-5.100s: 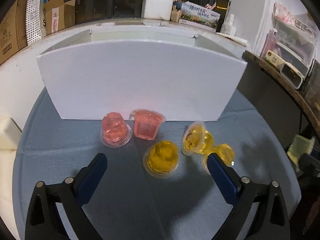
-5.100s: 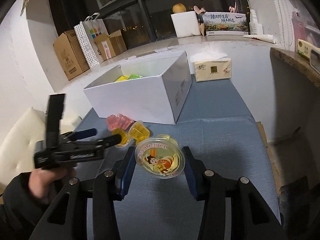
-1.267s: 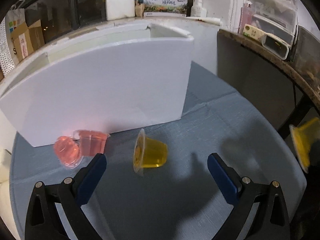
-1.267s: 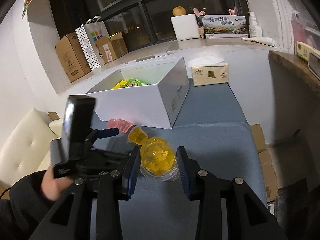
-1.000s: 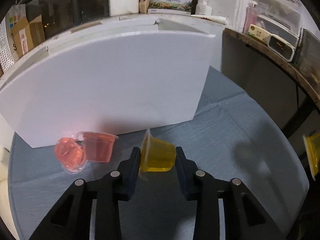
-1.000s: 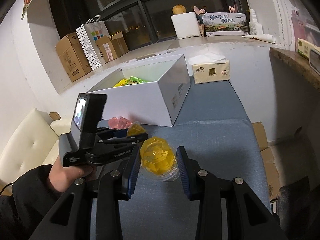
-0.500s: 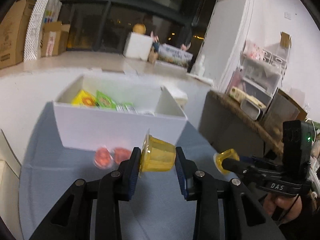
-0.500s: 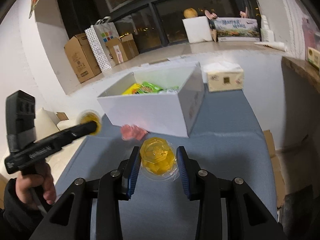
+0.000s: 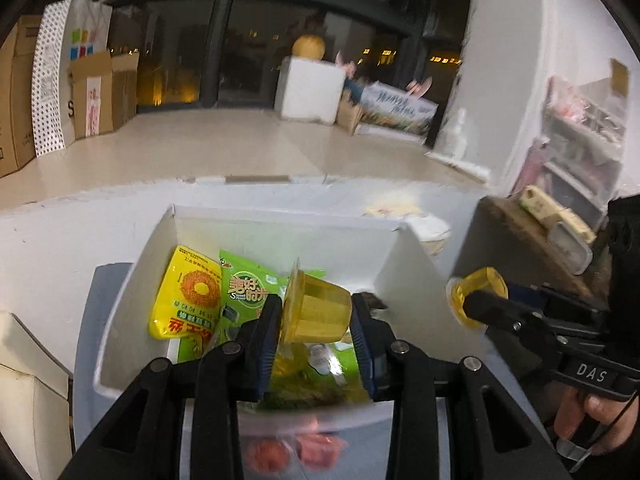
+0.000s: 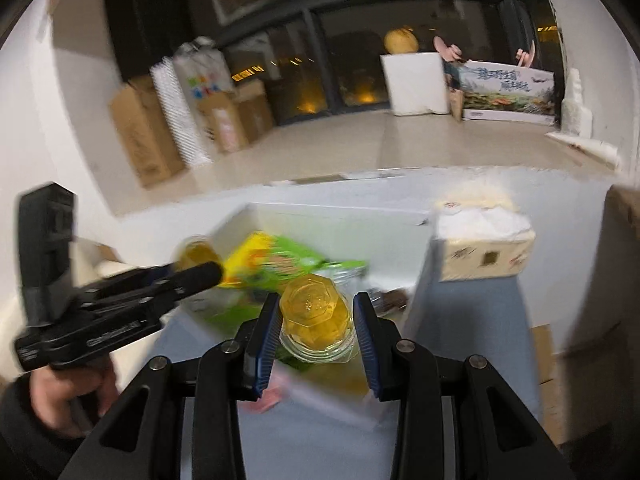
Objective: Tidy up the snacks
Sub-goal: 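Drop both yellow jelly cups into the white box, then grasp a pink jelly cup with the right gripper while the left grasps the other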
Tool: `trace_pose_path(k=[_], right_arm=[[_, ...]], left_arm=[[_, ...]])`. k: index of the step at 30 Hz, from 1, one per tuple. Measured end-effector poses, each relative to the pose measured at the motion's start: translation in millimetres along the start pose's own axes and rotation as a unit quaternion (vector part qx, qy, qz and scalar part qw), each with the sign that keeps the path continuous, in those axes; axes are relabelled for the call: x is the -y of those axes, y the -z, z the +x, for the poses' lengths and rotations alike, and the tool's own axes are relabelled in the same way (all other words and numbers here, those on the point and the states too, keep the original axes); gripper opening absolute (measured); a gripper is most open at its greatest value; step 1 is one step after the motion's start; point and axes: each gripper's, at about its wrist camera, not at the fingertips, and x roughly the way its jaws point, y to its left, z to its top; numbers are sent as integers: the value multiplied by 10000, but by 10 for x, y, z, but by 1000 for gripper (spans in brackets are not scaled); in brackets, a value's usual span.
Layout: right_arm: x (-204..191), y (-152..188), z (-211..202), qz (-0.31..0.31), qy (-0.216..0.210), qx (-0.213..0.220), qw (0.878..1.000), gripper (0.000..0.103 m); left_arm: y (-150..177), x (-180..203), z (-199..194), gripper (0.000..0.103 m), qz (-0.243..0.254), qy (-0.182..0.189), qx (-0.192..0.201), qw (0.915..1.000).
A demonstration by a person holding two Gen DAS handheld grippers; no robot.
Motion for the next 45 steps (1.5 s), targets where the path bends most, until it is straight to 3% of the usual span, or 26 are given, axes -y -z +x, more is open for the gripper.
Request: trace_pose_path(k=[5, 7, 8, 9, 10, 19, 23, 27, 31, 34, 37, 45], right_arm=[[110, 35, 302, -46, 166, -294, 9994, 41], [123, 60, 269, -37, -84, -208, 9997, 69], [100, 58, 234, -63, -151, -120, 9998, 76], [71, 58, 193, -122, -9, -46, 9999, 91], [36, 50, 147, -208, 181, 51, 9996, 95], [-52, -11, 89, -311, 90, 75, 9994, 96], [-103, 94, -140, -190, -125, 185, 9996, 96], [-257, 514, -544, -137, -497, 368, 9980, 103], [-390, 1029, -764, 110, -667, 437, 9968, 103], [-502, 1283, -640, 203, -684, 252, 9971, 103], [-572, 1319, -455, 279, -688, 106, 9972, 103], [-702, 1135, 192, 375, -551, -100, 9977, 103]], left_arm=[[52, -27, 277, 41, 70, -268, -256, 9993], [87, -33, 266, 75, 56, -377, -274, 9989], [103, -36, 239, 102, 34, -396, -231, 9989], [113, -27, 192, 103, 53, -422, -101, 9990], [109, -18, 171, 103, 81, -412, -64, 9991], [101, -8, 62, 103, 96, -457, -156, 9988], [192, -68, -391, 103, 77, -499, 132, 9986], [532, -41, -950, 103, 155, -579, 447, 9972], [1077, -25, -1281, 103, -74, -407, 394, 9984], [1431, -29, -1365, 103, -280, -419, 271, 9984], [1615, -5, -1376, 103, -318, -409, 185, 9985], [1719, -46, -1415, 103, -451, -477, 170, 9977]])
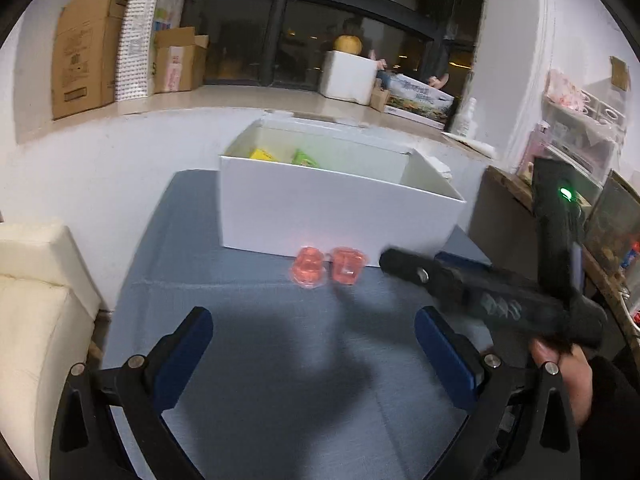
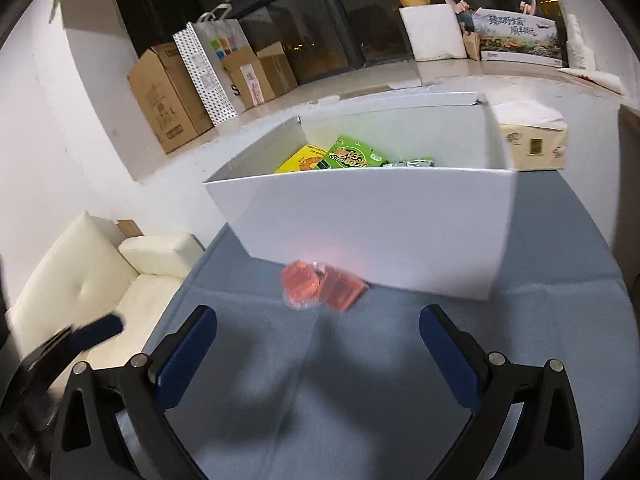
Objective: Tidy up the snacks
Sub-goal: 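Grasp a pink jelly cup with the right gripper while the left grasps the other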
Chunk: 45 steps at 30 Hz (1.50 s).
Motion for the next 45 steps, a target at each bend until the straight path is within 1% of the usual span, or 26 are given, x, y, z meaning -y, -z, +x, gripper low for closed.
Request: trace_pose_path(k=[1, 2, 4, 7, 12, 15, 17, 18, 19, 21, 23, 26, 29, 34, 37, 39, 42, 45], right_arm=[[1, -27, 72, 8, 96, -52, 9999, 103], [-1, -69, 162, 18, 204, -101, 9997, 103], [0, -132, 316, 63, 224, -194, 9995, 103], [-7, -167, 498, 121, 295, -433, 9986, 103], [-34, -132, 727, 15, 551, -694, 9961, 103], [-18, -89, 809, -27, 598, -796, 9950, 103], [-4, -58, 862, -68, 685, -873, 9938, 93], [-5, -47, 877, -89, 723, -926, 9930, 72], [7, -37, 904, -104, 732, -978, 9925, 54], [26, -24, 900, -125, 736, -949, 9927, 51], [69, -13, 886, -43, 608, -917, 9939, 51], [115, 0, 864, -38, 575, -896, 9943, 50], [144, 19, 744, 27, 439, -863, 9953, 50], [133, 71, 296, -104, 328, -526, 9980, 50], [218, 131, -88, -24, 299, -224, 9993, 50], [245, 167, -235, -53, 410, -100, 9991, 50], [354, 230, -404, 70, 361, -65, 9993, 50], [417, 286, -452, 145, 313, -86, 9994, 50]], left_arm=[[6, -24, -14, 103, -35, 122, -7, 9999], [17, -44, -35, 103, -46, 127, 5, 9999], [35, -77, -53, 103, 3, -76, 20, 10000], [44, -175, -76, 103, -156, -20, 28, 9999], [62, -244, -125, 103, -196, -34, 54, 9998], [82, -286, -122, 103, -239, -57, 26, 9997], [89, -313, -115, 103, -275, -67, 6, 9996], [94, -320, -113, 103, -290, -74, 2, 9996], [95, -327, -110, 103, -306, -71, 0, 9995], [94, -337, -101, 103, -336, -83, 0, 9994], [95, -345, -93, 103, -345, -91, -6, 9994], [99, -360, -70, 103, -358, -139, -35, 9993], [83, -370, -3, 103, -336, -140, -109, 9993], [-5, -310, 267, 103, -189, -82, -290, 9994], [-112, -182, 557, 103, 23, -30, -393, 9992], [-178, -110, 752, 103, 131, -98, -455, 9988], [-279, -39, 1072, 103, 175, -40, -656, 9977], [-327, -18, 1320, 103, 190, -117, -823, 9964]])
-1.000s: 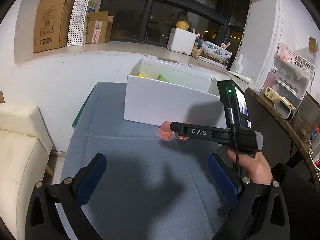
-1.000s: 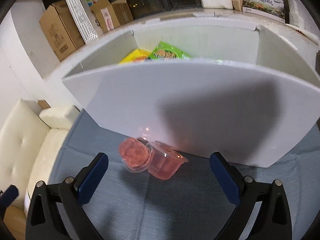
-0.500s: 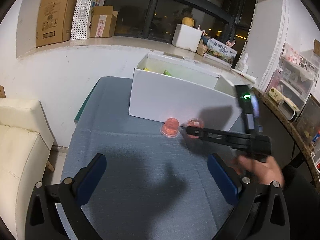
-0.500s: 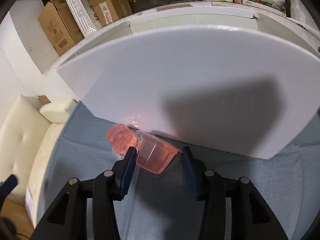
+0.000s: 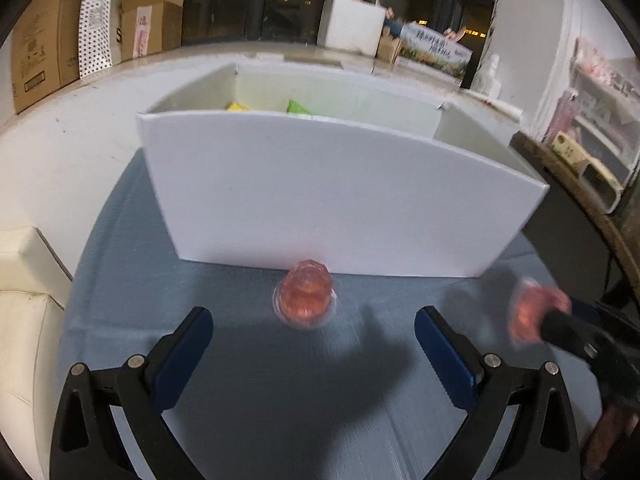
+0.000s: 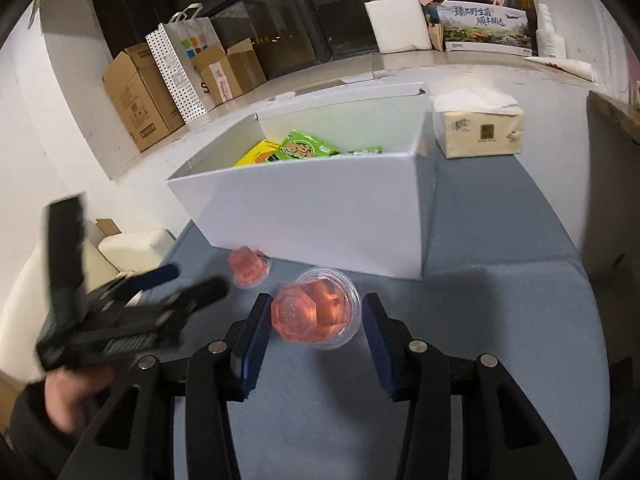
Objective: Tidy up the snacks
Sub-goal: 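Grasp a pink jelly cup with the right gripper while the left grasps the other, then drop both pink jelly cups into the white box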
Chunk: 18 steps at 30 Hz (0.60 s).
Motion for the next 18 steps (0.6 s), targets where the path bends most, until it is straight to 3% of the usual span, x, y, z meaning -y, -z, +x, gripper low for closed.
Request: trace_pose_path(k=[7, 8, 9, 11, 14, 18], right_arm=[[-1, 41, -175, 9, -45, 109, 9999, 50], [-7, 46, -202, 7, -57, 138, 9999, 50], [-11, 46, -218, -2, -56, 154, 9999, 50], [-23, 42, -243, 1, -67, 165, 9998, 50], [-34, 43, -284, -8, -82, 200, 9998, 50], [-29, 39, -314, 10, -100, 235, 9997, 50]], left_arm=[[-48, -29, 326, 98, 103, -83, -192, 9997], [-45, -27, 356, 86, 133, -119, -208, 9996], [-40, -27, 382, 65, 152, -160, -235, 9995], [-40, -43, 415, 48, 135, -211, -250, 9994], [-42, -63, 401, 41, 107, -95, -207, 9997], [-17, -83, 303, 40, 104, 43, -115, 9999]])
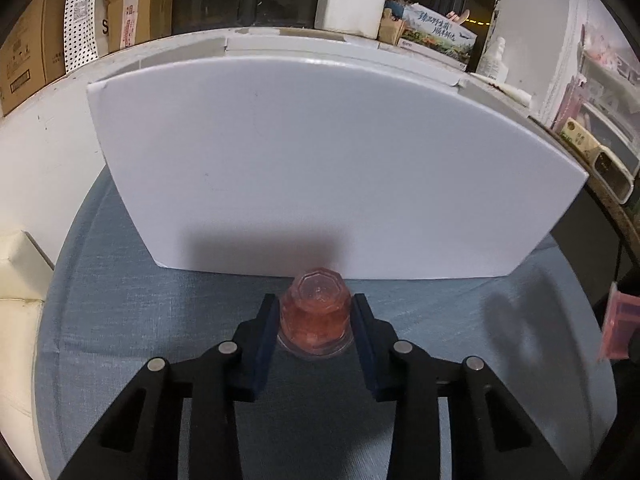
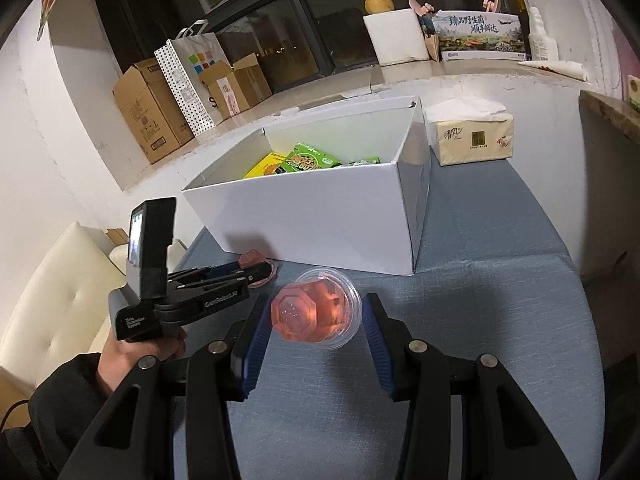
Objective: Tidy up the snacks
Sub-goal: 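Drop both pink jelly cups into the white box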
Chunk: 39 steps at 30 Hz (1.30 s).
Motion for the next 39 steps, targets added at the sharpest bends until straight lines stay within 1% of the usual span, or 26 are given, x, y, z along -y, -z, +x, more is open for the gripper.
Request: trace_pose_path(k=[3, 7, 8, 10, 11, 14, 16, 21, 23, 26, 29, 32, 34, 37, 38, 39], right_arm=[[15, -14, -19, 27, -14, 19, 10000, 50], [12, -23, -69, 39, -63, 69, 9999, 50], [7, -27, -89, 42, -71, 95, 9999, 50], [-7, -33, -131, 17, -71, 148, 9999, 50], [-14, -38, -150, 9, -84, 169, 9998, 50], [-29, -47, -162, -8, -93, 178, 9998, 50], [-38, -66, -169, -25, -96, 194, 9998, 50], [-58, -179, -222, -74, -108, 311, 9994, 50], [-70, -246, -256, -89, -116, 377, 9992, 50], [-96, -319, -319, -134, -132, 487, 9986, 50], [-138, -465, -369, -227, -143, 594, 9979, 50], [-171, -752, -394, -347, -132, 810, 9960, 50], [-152, -1017, -307, -374, -117, 822, 9958, 50], [-120, -1322, -124, -397, -158, 815, 9958, 50], [-104, -1435, -9, -443, -93, 743, 9962, 50], [-90, -1474, 55, -463, -25, 696, 9965, 50]], left_arm=[[33, 1, -181, 40, 38, 81, 174, 9998], [112, 28, -510, 40, 36, 286, 427, 9987], [154, 49, -660, 40, 30, 320, 589, 9977], [215, 125, -866, 40, 45, 379, 786, 9962], [251, 165, -964, 39, 94, 379, 869, 9954], [317, 247, -1179, 39, 131, 487, 996, 9938], [319, 242, -1286, 39, 163, 492, 1046, 9932], [170, 264, -1354, 38, 218, 506, 1177, 9915], [107, 276, -1361, 38, 295, 445, 1227, 9910], [37, 319, -1421, 38, 345, 512, 1324, 9893], [-87, 379, -1472, 38, 443, 518, 1440, 9872], [-384, 445, -1473, 38, 636, 390, 1618, 9840], [-584, 450, -1400, 38, 681, 328, 1642, 9835], [-916, 404, -1173, 38, 678, 255, 1538, 9854], [-1008, 383, -1089, 38, 669, 201, 1506, 9861], [-1085, 361, -1005, 38, 670, 151, 1499, 9863]])
